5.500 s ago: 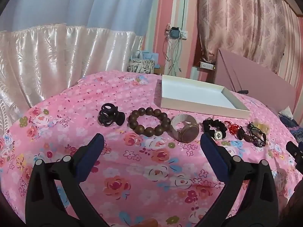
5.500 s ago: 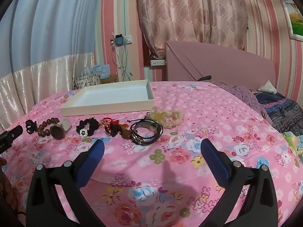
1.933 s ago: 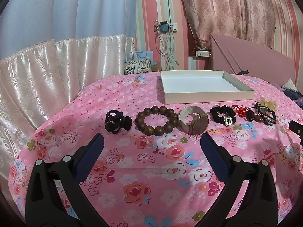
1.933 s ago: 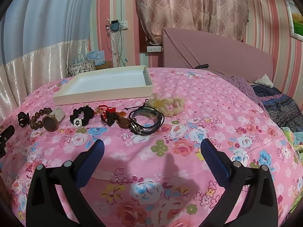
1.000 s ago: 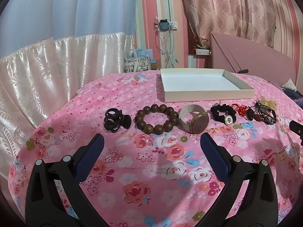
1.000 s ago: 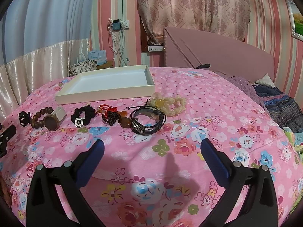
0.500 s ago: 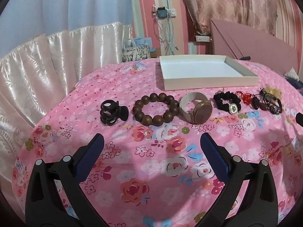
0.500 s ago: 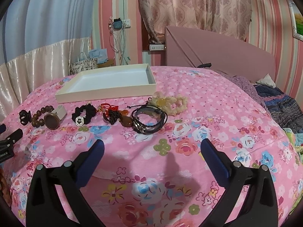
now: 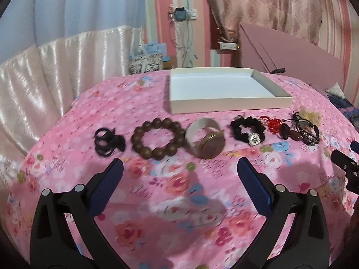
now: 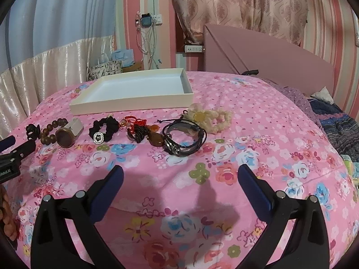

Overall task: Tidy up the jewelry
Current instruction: 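Grasp the beige-strap watch with the left tool while the right tool grasps the black braided leather bracelet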

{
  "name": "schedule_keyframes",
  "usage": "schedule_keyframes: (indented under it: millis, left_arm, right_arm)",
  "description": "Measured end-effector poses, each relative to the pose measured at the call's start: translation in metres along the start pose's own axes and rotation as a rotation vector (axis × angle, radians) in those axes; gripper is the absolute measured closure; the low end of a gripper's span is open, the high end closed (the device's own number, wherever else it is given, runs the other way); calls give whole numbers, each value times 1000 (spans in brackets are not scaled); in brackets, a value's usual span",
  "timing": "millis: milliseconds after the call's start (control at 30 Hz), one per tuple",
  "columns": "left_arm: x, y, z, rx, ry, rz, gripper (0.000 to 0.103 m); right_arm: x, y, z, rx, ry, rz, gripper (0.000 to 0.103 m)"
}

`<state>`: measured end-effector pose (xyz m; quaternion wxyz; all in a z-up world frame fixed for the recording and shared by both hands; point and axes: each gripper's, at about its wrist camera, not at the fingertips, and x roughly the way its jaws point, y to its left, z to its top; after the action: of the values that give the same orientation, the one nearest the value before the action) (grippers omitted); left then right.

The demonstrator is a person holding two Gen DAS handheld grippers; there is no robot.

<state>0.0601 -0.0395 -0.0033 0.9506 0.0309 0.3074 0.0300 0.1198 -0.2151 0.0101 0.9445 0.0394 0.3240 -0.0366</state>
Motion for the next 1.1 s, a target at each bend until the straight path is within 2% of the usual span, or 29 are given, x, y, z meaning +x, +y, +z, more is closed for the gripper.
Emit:
schedule_keyframes:
  millis: [267,500,700,800,867,933,1100]
  left_arm:
    - [33,-19,19,-14,54,-58,3]
    - [66,-26,31,-12,115,-51,5]
    - [94,-29,30,-8,182,-49,26]
    - [100,-30,31,1,190,-42,27]
    - [102,-33,31,15,189,-39,33]
    - [103,-36,32,31,191,-33,47]
    - [98,-31,30,14,183,-48,62]
  right_arm:
    - [23,0,27,-37,25,27,2]
    - [42,-4,25,-34,63,29,2]
    - [50,-12,22,1,84,36,2]
    - [52,-12,21,3,90,41,2]
    - [53,-11,21,-4,91,41,2]
    - [54,-10,21,-9,91,41,2]
    - [55,-10,21,-3,95,45,2]
